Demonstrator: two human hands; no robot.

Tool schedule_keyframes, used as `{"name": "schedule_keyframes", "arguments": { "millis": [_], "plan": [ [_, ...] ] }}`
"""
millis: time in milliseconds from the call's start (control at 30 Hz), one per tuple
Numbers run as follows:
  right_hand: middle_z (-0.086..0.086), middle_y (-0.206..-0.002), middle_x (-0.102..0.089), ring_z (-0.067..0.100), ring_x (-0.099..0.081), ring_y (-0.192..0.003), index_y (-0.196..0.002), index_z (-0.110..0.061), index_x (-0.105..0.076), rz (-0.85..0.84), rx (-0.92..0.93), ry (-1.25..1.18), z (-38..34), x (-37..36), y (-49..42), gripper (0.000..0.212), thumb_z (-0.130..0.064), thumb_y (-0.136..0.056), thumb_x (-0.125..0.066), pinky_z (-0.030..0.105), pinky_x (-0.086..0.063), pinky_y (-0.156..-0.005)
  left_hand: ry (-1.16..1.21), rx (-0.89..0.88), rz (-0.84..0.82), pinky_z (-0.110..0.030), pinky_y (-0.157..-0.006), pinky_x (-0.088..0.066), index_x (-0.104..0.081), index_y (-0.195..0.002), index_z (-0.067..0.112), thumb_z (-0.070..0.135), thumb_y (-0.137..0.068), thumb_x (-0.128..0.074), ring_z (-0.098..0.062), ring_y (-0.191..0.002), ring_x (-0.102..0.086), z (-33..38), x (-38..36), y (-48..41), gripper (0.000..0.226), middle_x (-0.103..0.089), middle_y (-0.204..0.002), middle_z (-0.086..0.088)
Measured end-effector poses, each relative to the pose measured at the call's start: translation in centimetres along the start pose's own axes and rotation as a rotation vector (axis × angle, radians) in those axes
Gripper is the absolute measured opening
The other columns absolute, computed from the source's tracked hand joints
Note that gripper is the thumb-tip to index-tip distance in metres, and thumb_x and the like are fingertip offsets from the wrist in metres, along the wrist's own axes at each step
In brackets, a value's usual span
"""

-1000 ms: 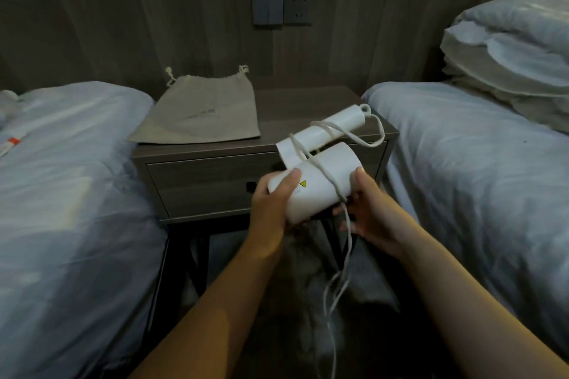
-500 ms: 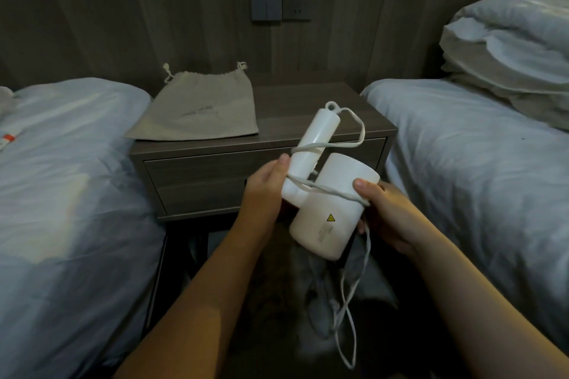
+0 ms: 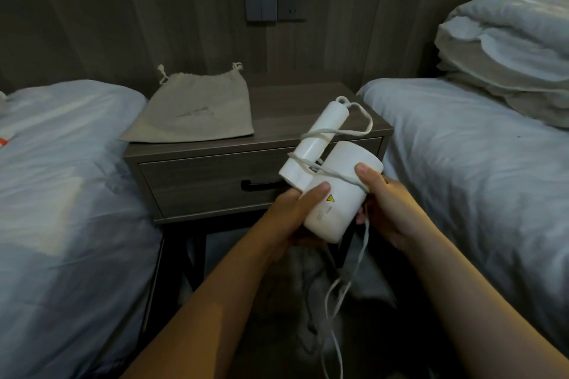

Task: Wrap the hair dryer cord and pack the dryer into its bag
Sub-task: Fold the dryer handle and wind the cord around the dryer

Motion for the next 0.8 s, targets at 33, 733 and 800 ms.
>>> {"name": "schedule_keyframes", "arguments": {
  "millis": [33,733,800],
  "plan": [
    [0.010,-0.059,-0.053,0.017,-0.046,-0.045,-0.091,-0.002,-0.060,0.003,-0.008,0.017,0.1,0.0,0.0,0.047,-0.046,-0.073,-0.063,0.026,-0.037,-0.041,-0.007,0.004,0.011,-0.043,-0.078,-0.053,-0.061,-0.100,0.022,0.039,-0.084,-0.061,-0.026,-0.095,-0.063,0.0,0.0,0.0,0.023,-0.066,-0.109,-0.011],
    [0.024,-0.063,-0.055,0.023,-0.050,-0.054,-0.077,0.003,-0.063,-0.343,0.025,0.365,-0.1,1.1,-0.9,0.094,-0.086,-0.066,-0.036,0.027,-0.039,-0.057,0.003,-0.150,0.051,-0.027,-0.064,-0.054,-0.066,-0.094,0.021,0.032,-0.085,-0.057,-0.016,-0.080,-0.066,1.6,1.3,0.8,0.016,-0.070,-0.091,-0.003],
    [0.029,-0.068,-0.053,0.025,-0.050,-0.054,-0.080,0.004,-0.062,-0.390,-0.033,0.356,0.3,1.4,-0.9,0.097,-0.086,-0.067,-0.030,0.032,-0.038,-0.058,0.020,-0.134,0.049,-0.032,-0.073,-0.052,-0.065,-0.093,0.020,0.032,-0.087,-0.056,-0.019,-0.083,-0.065,1.7,1.4,0.9,0.016,-0.070,-0.092,-0.005]
  ]
}}
Point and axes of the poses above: each hand's wrist, its own y-axis away from the middle knuckle, its own x-axis out of the back of the hand, z = x × y, the point moved 3 cm from there along -y, towards the middle knuckle
